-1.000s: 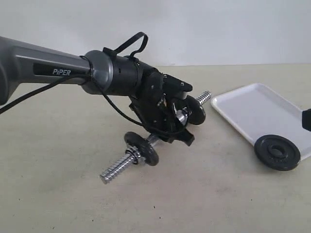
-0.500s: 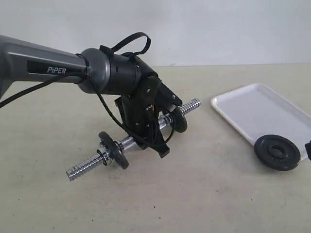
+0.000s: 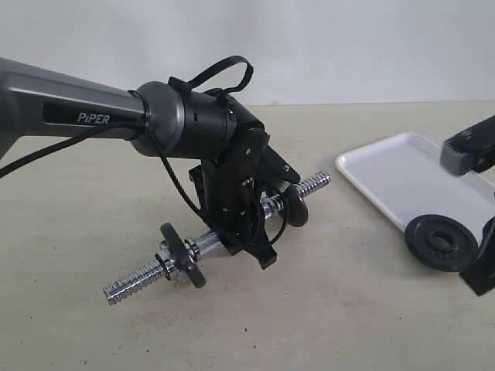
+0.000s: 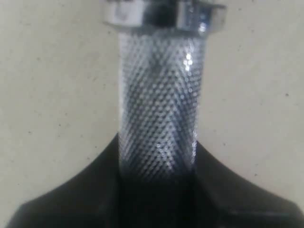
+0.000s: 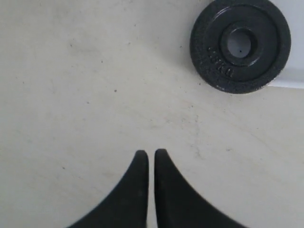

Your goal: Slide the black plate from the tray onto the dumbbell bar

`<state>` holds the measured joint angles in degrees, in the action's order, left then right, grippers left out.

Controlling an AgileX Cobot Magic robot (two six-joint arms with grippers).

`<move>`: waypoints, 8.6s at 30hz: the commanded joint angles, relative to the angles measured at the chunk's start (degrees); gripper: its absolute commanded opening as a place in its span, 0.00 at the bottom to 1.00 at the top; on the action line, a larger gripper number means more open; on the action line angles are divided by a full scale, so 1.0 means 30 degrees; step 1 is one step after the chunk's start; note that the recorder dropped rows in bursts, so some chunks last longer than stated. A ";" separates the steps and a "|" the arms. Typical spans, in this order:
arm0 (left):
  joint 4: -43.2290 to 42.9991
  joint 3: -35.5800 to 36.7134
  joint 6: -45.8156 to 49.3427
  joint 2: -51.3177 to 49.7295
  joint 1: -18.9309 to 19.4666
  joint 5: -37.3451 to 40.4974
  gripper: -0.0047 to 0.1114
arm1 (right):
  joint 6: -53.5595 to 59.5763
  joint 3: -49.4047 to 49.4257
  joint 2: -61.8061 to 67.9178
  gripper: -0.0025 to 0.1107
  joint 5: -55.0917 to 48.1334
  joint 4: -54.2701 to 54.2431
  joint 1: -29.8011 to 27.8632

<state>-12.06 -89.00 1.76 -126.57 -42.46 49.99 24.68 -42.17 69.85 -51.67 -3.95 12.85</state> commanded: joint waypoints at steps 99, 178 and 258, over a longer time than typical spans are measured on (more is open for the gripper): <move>-0.2446 -0.0112 0.0246 0.0768 -0.0077 -0.0299 0.08 | -4.2548 0.7169 1.6017 0.62 -0.6034 3.4043 1.6281; -0.2292 -0.0112 0.0246 0.1947 -0.0077 0.0015 0.08 | -3.9035 0.6016 1.6017 0.62 -0.4653 3.4633 1.2442; -0.1006 -0.0112 0.0315 0.1947 -0.0077 0.1951 0.08 | 0.0789 -0.5873 0.5066 0.02 -0.1448 0.2967 0.1008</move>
<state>-15.76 -88.28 2.56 -124.51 -42.60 53.93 25.54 -59.29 82.69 -59.14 5.37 16.39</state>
